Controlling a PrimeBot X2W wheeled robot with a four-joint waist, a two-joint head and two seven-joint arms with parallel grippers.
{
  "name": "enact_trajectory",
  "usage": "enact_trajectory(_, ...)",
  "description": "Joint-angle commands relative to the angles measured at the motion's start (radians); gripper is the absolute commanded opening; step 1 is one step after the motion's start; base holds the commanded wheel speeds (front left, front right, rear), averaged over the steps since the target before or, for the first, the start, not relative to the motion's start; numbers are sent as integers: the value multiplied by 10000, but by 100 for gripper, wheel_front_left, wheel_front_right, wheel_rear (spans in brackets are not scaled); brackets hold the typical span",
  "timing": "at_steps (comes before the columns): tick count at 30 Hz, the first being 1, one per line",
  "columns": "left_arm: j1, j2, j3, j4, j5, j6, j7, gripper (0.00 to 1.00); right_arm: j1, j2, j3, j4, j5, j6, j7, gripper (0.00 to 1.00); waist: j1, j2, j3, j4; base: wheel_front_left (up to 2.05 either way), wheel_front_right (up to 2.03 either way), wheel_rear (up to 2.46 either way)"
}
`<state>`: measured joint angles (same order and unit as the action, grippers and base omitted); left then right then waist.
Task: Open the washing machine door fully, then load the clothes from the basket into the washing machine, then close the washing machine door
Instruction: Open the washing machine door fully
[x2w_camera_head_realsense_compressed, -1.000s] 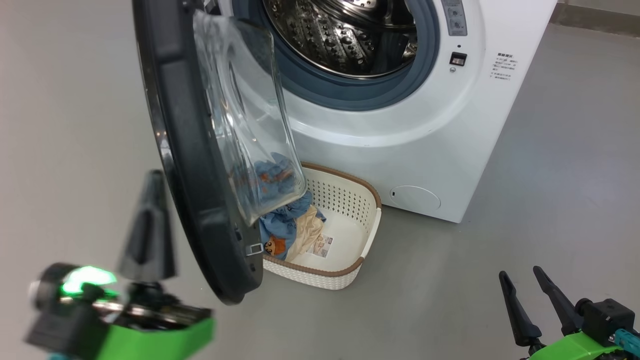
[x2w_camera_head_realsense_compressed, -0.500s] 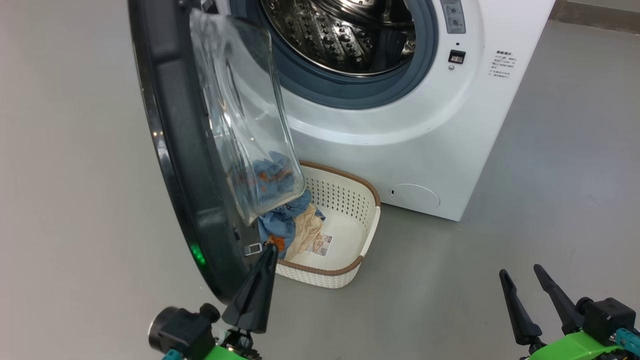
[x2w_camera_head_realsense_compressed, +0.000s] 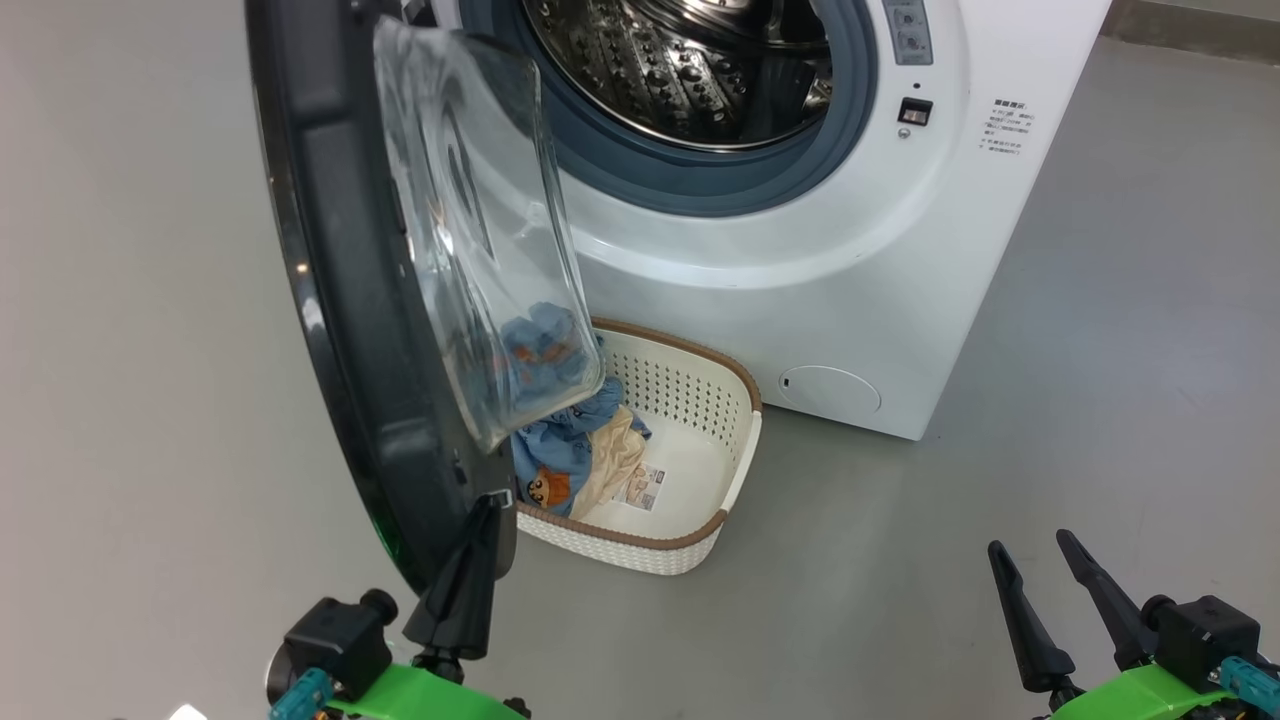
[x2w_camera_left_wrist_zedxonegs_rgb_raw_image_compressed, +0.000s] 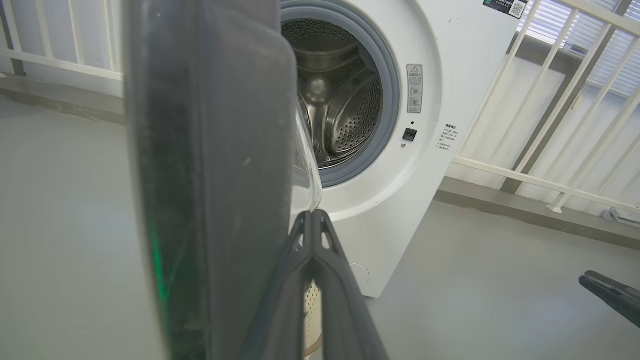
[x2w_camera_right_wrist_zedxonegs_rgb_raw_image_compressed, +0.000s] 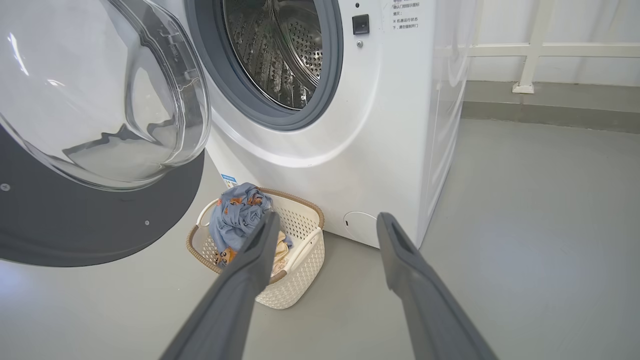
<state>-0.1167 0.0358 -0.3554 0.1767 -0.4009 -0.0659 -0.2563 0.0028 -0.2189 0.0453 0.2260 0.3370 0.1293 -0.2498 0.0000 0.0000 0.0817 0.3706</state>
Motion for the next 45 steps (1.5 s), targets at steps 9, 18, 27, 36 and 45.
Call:
enact_trajectory(9,-201,144,1225,89,137,264,-55,0,-30,-80,195,-283,-90,14,-120,100,0,0,-20,70,0,0,0)
enact_trajectory(18,-28,240,2946,130,594,250,-55,0,-19,-75,251,-295,-96,14,-120,100,0,0,47,223,0,0,0)
enact_trajectory(27,-759,630,4421,835,1023,132,-55,0,-145,-197,219,-379,-117,14,-120,100,0,0,391,333,0,0,0)
enact_trajectory(36,-1945,1005,5716,1892,1395,232,-55,0,-430,-464,242,-406,-137,14,-120,100,0,0,860,322,0,0,0)
enact_trajectory(45,-3271,1398,6906,3043,1771,212,-55,0,-610,-570,267,-420,-179,14,-120,100,0,0,1251,273,0,0,0)
